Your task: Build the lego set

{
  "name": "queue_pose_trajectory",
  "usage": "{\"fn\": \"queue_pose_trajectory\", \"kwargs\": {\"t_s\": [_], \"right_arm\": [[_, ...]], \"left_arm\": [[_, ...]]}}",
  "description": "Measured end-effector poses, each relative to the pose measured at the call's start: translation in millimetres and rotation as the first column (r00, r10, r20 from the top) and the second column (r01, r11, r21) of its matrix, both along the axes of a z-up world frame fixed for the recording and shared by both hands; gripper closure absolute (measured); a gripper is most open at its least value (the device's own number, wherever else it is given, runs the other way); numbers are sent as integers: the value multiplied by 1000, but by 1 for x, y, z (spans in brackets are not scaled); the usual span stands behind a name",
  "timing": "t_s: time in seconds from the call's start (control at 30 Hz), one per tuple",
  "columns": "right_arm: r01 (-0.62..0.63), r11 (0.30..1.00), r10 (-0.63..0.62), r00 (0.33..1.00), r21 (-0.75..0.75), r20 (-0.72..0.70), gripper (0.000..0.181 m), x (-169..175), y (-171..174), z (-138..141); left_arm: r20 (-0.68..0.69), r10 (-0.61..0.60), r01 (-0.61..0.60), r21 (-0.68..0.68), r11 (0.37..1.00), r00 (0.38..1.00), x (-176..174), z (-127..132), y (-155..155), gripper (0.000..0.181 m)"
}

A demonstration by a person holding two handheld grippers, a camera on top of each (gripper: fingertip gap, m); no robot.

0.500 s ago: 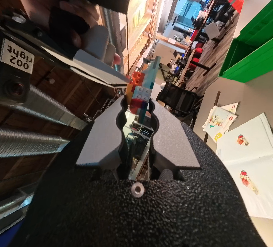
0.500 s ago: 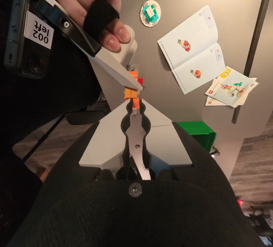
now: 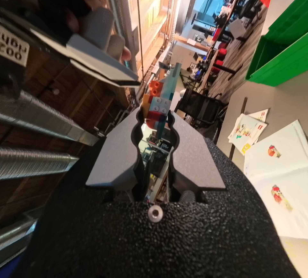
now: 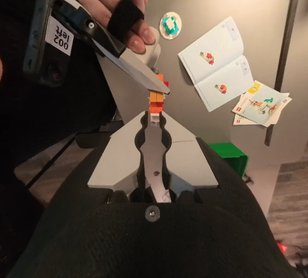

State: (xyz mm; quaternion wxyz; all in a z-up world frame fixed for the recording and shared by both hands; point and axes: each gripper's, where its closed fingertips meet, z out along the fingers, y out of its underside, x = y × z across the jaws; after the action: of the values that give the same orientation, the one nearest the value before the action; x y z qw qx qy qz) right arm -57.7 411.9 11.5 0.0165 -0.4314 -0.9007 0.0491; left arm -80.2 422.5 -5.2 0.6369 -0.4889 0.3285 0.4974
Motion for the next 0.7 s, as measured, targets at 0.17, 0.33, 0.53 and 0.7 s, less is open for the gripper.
{"fn": "queue_pose_trajectory", "kwargs": {"t_s": [0.17, 0.33, 0.53, 0.7], "right_arm": [[-5, 999, -15, 926, -53, -377, 156, -19, 18, 0], [-47, 988, -87, 610, -145, -788, 154, -10, 22, -45], [-118, 913, -193, 718, -390, -669, 153, 28, -30, -235], [-21, 860, -323, 751, -510, -576, 157, 20, -58, -301]], "left_arm": [[26, 66, -66, -1, 998, 997, -29, -2, -4, 156], [92, 131, -131, -7, 991, 987, -63, -3, -15, 155], [150, 213, -210, -37, 977, 966, -95, -6, -31, 155], [146, 283, -276, -64, 959, 948, -110, -10, -37, 155]]}}
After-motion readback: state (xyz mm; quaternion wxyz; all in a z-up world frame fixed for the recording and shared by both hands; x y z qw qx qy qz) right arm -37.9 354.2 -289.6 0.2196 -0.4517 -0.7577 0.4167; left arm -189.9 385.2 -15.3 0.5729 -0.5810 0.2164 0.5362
